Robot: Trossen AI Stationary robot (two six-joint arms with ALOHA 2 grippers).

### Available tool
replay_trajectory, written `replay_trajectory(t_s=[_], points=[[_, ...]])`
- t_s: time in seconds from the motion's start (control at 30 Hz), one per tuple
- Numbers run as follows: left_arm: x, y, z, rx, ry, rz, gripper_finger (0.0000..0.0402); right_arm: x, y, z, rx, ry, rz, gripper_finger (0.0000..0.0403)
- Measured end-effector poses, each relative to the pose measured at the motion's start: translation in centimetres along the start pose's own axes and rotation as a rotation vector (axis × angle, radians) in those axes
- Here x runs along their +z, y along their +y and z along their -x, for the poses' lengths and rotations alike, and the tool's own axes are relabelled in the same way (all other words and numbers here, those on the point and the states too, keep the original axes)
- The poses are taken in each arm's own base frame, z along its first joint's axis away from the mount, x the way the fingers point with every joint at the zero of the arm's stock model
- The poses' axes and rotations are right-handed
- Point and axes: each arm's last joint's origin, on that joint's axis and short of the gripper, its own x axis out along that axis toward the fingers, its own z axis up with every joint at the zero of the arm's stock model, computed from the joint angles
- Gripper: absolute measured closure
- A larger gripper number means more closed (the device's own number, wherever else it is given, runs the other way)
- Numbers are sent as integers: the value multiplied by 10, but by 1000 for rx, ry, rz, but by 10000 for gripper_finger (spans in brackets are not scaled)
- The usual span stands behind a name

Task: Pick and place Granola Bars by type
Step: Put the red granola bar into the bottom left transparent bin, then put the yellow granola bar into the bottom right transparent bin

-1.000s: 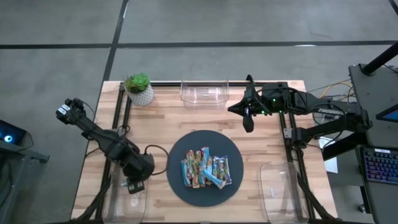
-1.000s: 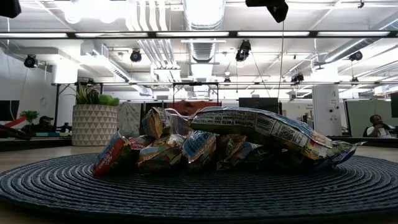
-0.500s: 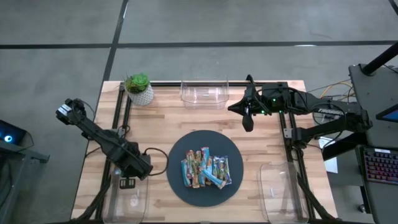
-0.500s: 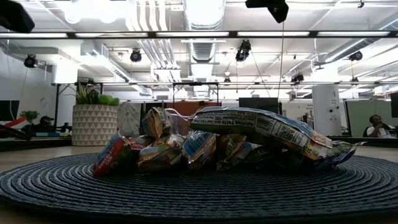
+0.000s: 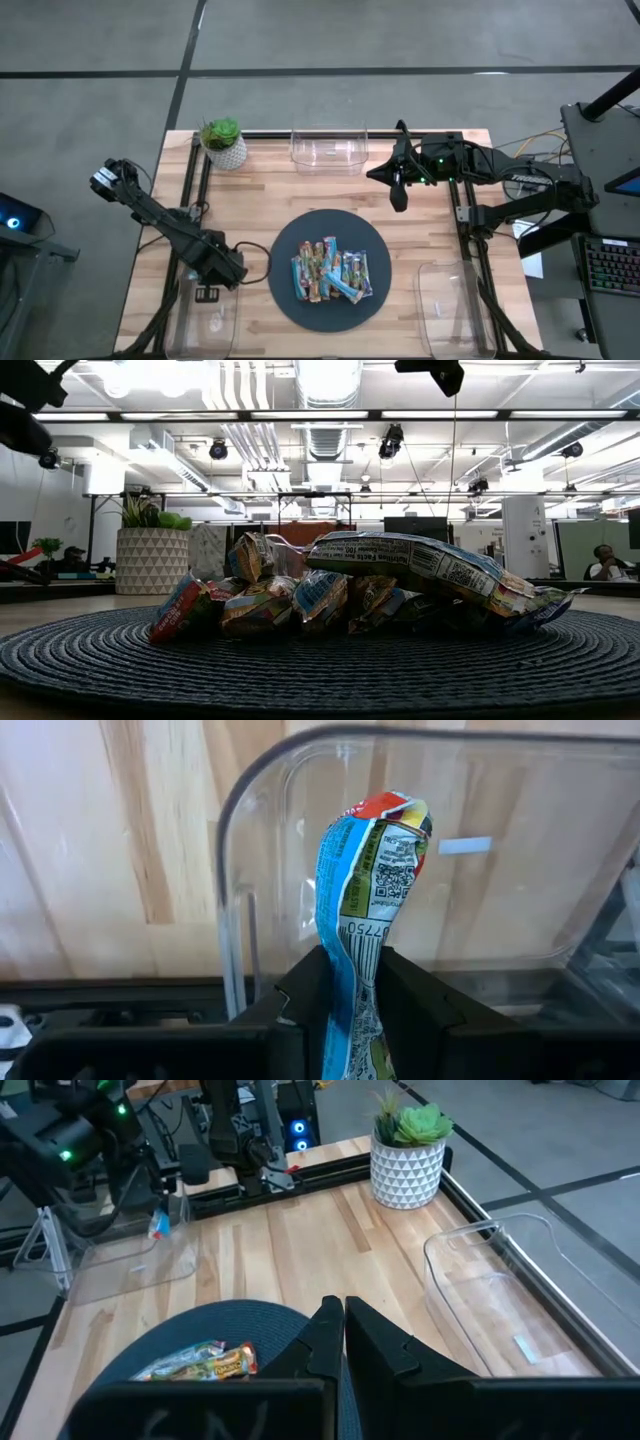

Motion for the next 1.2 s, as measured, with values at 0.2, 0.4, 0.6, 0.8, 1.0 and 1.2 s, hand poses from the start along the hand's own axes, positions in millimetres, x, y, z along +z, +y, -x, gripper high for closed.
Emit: replay_trajectory(t_s=[0.2, 0.4, 0.6, 0.8, 1.0, 1.2], points=[[-4, 3, -9, -47, 84, 34, 337, 0, 0, 0, 1, 0, 0, 394], [-5, 4, -12, -50, 98, 53, 329, 0, 0, 0, 1, 0, -1, 394], [-5, 4, -12, -51, 96, 52, 278, 0, 0, 0, 1, 0, -26, 394], [-5, 3, -12, -62, 106, 55, 245, 0, 0, 0, 1, 0, -26, 394], [-5, 3, -12, -81, 122, 55, 254, 0, 0, 0, 1, 0, -25, 394], [-5, 2, -11, -84, 118, 53, 327, 0, 0, 0, 1, 0, -22, 394]])
